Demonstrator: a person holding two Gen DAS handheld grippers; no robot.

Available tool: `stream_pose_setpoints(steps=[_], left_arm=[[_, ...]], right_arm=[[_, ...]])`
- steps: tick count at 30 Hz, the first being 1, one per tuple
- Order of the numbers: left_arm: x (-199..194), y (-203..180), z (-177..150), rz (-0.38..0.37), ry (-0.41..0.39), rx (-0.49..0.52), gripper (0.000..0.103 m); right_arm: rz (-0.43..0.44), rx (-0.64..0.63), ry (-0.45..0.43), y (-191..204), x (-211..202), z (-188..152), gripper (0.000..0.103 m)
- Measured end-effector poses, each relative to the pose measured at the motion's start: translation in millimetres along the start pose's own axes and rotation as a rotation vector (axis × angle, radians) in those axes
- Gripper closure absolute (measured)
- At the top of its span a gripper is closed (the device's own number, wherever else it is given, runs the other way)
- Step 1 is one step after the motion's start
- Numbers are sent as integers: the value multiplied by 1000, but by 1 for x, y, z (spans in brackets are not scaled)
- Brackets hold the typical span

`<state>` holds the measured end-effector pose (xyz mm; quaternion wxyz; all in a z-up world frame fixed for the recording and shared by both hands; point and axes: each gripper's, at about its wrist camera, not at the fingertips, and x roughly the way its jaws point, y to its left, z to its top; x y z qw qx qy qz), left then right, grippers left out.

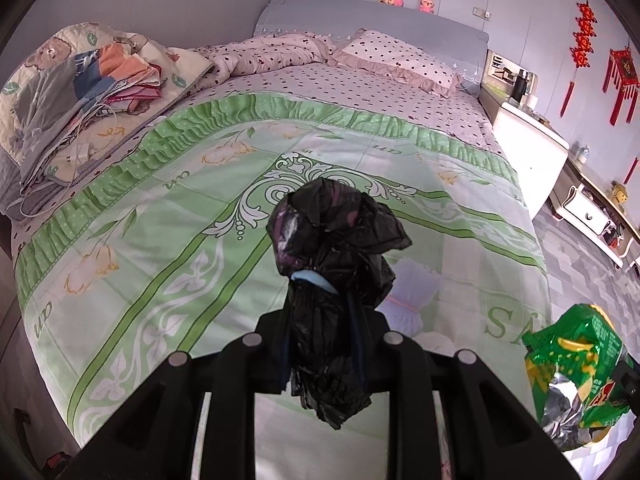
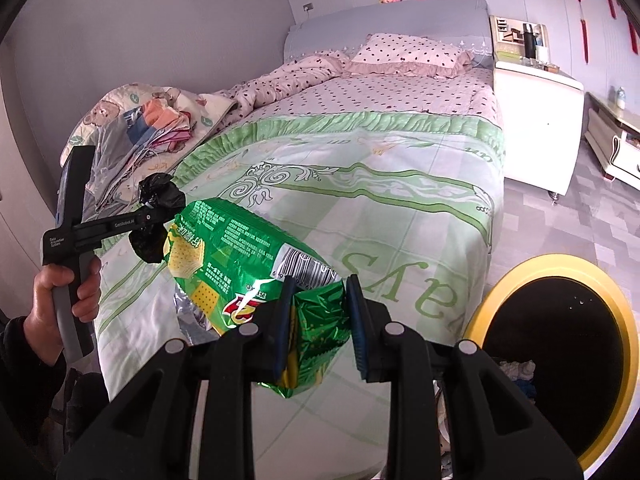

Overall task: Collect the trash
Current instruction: 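Carry the black bag and green snack bag over the bin with both tools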

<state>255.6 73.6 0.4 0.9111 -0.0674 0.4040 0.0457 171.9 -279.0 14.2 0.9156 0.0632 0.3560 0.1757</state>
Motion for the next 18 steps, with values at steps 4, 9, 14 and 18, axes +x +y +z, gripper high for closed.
stream_pose_setpoints(steps=[4,9,14,18], left_arm=[[-9,-15,0,-24,-10,18,82],[-21,-37,-1,-67,-18,39,82],[-30,-64,-3,-115,-19,72,82],[-34,-89,-7,-148,-15,107,82]], right_arm=[[-22,19,-25,-13,-14,2,78],[-62,49,-52,-30,-32,3,78],[-98,79,-70,-51,-46,1,78],[-125,110,-79,-69,-56,-2,78]])
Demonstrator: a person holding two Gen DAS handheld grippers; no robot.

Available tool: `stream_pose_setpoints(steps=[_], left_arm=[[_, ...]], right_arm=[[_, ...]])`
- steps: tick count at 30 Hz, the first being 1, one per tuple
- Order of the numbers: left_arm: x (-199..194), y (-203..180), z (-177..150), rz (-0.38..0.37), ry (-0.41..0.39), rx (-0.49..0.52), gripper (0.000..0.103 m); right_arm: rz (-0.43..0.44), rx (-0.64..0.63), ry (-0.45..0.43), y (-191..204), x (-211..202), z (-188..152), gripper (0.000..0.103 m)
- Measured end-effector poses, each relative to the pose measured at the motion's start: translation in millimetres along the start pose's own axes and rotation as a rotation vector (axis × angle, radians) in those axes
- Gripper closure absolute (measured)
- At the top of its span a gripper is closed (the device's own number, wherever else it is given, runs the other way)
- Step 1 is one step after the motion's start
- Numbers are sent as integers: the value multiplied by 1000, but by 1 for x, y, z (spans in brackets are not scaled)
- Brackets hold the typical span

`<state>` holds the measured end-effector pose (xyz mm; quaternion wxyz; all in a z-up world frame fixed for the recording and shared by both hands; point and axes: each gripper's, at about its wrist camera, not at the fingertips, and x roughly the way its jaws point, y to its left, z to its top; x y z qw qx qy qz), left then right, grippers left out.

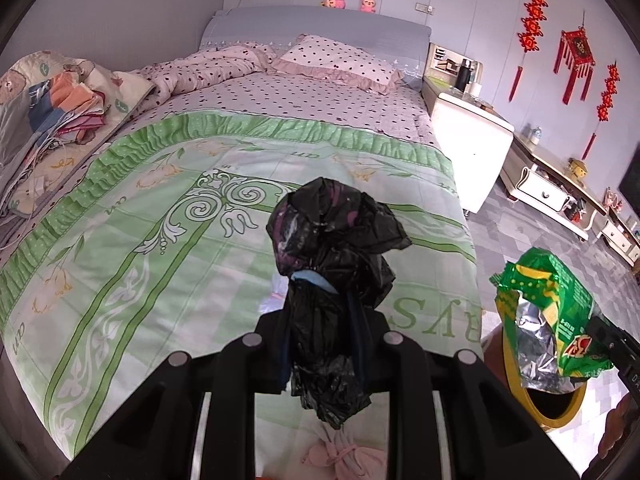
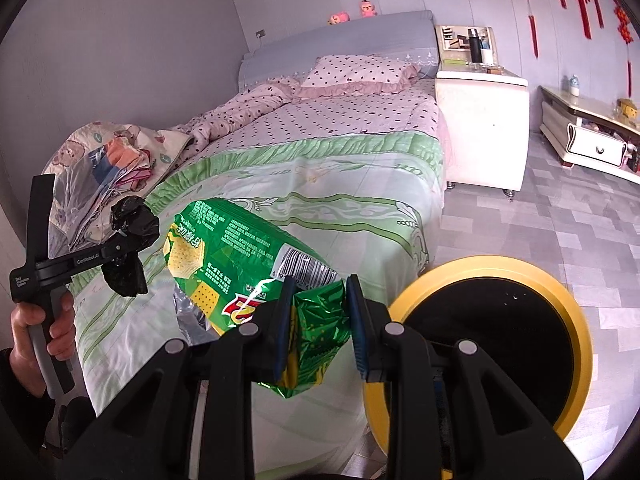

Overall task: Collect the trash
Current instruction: 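Carry the black bag and green snack bag over the bin with both tools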

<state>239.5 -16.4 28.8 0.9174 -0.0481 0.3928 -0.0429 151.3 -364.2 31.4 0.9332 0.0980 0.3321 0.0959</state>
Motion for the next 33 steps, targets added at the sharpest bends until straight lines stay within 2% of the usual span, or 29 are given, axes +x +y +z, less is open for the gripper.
stream_pose_setpoints(steps=[18,33], left_arm=[[23,-117,-11,-158,55,120,82],[50,-199,-34,-260,126,189,82]], right_arm=[[-176,147,-58,-101,-39,-5,78],[-285,321,-36,-183,-40,-23,78]])
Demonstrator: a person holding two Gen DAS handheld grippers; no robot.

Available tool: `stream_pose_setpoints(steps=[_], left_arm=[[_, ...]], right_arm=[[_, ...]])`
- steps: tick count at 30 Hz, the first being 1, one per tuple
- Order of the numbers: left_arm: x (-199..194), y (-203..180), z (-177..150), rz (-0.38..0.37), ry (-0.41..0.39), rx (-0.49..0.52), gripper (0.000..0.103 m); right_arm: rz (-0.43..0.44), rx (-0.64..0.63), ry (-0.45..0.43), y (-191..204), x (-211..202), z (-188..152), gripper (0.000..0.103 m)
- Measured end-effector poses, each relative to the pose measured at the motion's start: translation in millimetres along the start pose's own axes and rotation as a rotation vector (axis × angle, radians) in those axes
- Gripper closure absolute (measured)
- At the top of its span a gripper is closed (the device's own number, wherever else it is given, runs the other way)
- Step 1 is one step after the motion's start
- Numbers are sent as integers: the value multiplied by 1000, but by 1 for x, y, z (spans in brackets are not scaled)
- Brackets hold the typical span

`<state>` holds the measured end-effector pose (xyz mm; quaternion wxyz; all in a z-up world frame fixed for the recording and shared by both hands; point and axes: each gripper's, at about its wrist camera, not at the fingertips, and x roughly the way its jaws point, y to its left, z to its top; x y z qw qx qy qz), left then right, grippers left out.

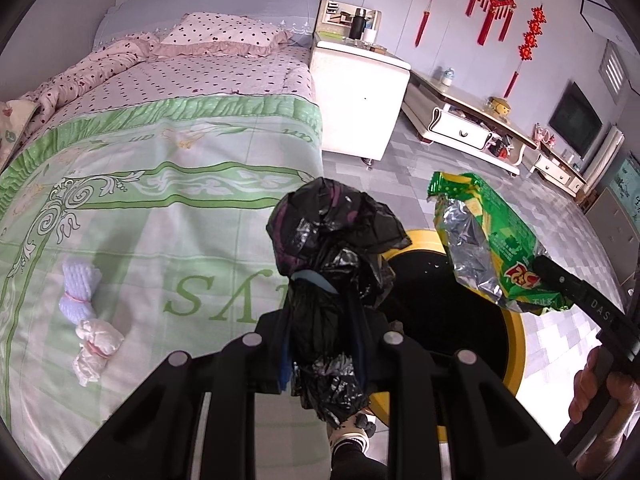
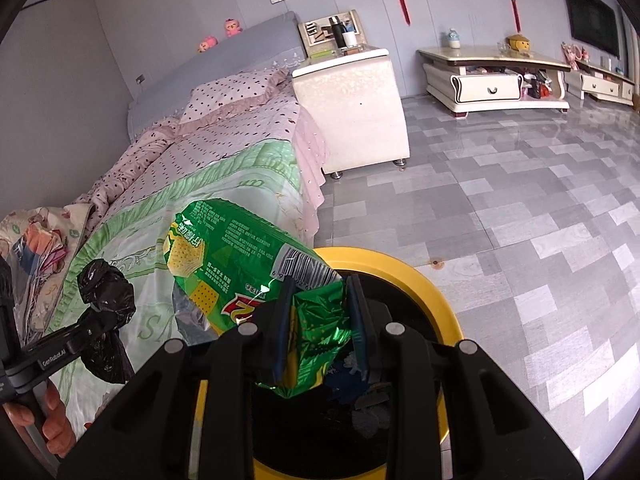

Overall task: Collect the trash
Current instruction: 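Carry the black bag and green snack bag over the bin with both tools, then open both tools to drop the black bag and snack bag into the bin, then move both open tools back toward the remaining trash on the bed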

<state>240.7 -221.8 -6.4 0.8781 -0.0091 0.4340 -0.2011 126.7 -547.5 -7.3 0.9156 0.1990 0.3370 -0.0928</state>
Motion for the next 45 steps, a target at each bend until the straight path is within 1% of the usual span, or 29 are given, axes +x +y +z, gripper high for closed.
stream_pose_setpoints(steps=[9,13,17,19,22,24,26,27,28,29,34,38,45], left_arm=[[27,-33,-9,-12,50,40,81],[36,-43,-12,-25,69,43,81],[38,-50,-14,-40,72,51,81],[38,-53,-15,-42,69,59,81],[38,-55,-16,-56,71,64,74],[36,-53,-16,-62,66,58,65],[34,-50,-16,-67,54,52,50],[32,-49,-16,-68,48,50,44],[31,-47,-16,-71,42,47,41],[30,-46,-15,-70,40,43,38],[21,-39,-15,-68,20,37,31],[13,-29,-15,-60,6,35,30],[-11,2,-21,-27,-20,16,27]], right_arm=[[-36,35,21,-22,16,-3,78],[-41,44,24,-25,20,-5,77],[-40,43,18,-27,20,-4,77],[-35,50,14,-28,19,-4,74],[-37,60,12,-30,16,-4,69],[-41,69,10,-32,16,-3,67],[-47,77,10,-34,15,-3,67],[-54,83,9,-35,14,-3,64],[-57,89,6,-35,13,-4,59],[-60,94,4,-37,12,-4,57],[-58,101,-1,-35,8,-4,53],[-39,89,-4,-27,2,-4,50],[20,31,9,6,0,-8,45]])
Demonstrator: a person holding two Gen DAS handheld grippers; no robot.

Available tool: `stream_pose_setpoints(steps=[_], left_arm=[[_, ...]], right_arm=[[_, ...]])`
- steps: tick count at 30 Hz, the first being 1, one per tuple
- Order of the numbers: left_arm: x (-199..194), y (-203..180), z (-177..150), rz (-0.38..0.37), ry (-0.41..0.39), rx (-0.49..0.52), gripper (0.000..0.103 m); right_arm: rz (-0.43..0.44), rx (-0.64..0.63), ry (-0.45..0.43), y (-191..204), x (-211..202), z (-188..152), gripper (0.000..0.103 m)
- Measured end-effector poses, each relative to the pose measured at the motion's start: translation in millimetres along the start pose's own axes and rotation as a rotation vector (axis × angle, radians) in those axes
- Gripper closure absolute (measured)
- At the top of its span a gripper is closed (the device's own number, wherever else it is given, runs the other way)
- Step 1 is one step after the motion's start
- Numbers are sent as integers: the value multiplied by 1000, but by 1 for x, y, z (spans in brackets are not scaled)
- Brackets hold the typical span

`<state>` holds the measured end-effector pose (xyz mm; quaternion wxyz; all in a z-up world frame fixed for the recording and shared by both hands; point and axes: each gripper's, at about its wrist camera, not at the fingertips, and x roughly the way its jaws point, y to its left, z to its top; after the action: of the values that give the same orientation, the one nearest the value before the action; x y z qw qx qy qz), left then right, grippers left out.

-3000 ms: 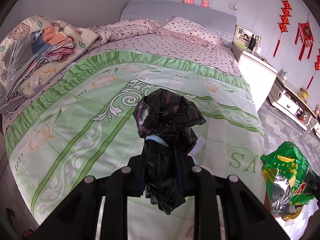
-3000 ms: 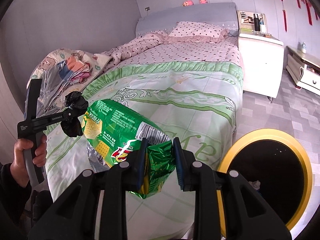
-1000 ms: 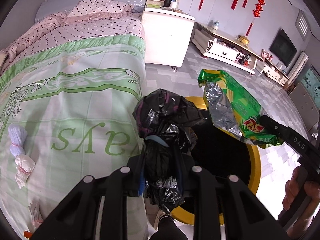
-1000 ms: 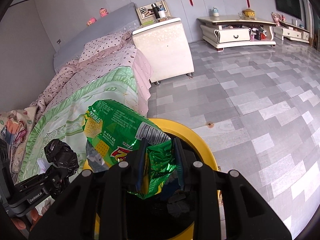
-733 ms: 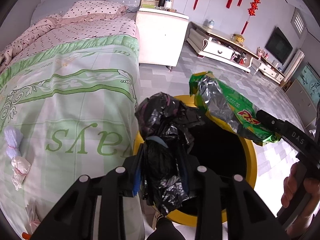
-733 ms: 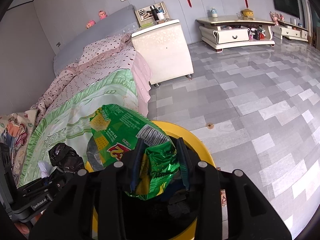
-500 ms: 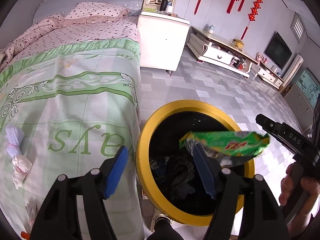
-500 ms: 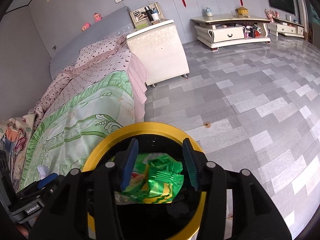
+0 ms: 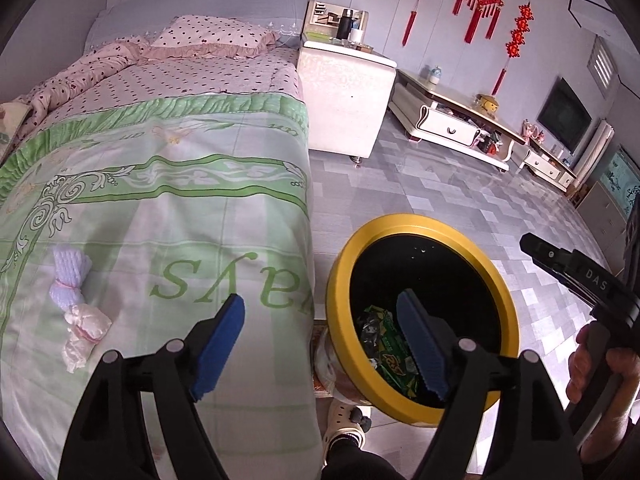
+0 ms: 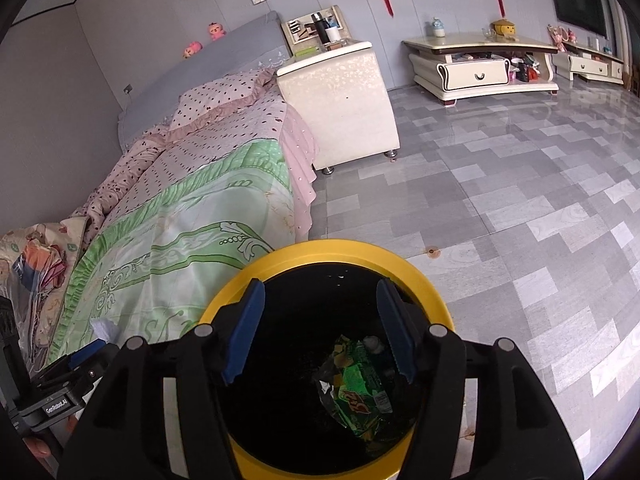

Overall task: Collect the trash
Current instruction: 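Move both open tools back toward the remaining trash on the bed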

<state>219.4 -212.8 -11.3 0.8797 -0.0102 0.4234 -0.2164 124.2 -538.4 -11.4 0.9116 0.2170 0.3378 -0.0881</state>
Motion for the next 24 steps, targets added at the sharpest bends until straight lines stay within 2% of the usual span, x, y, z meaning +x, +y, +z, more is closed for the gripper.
stream_pose_setpoints(steps=[14,24], left_arm=[[-70,85,-20,112,-67,-66,25],[-106,146,-56,183,-72,-128,25]], right_arm=[[155,-149,30,110,4,-15,41],[259,-236,75,197,19,-29,40]])
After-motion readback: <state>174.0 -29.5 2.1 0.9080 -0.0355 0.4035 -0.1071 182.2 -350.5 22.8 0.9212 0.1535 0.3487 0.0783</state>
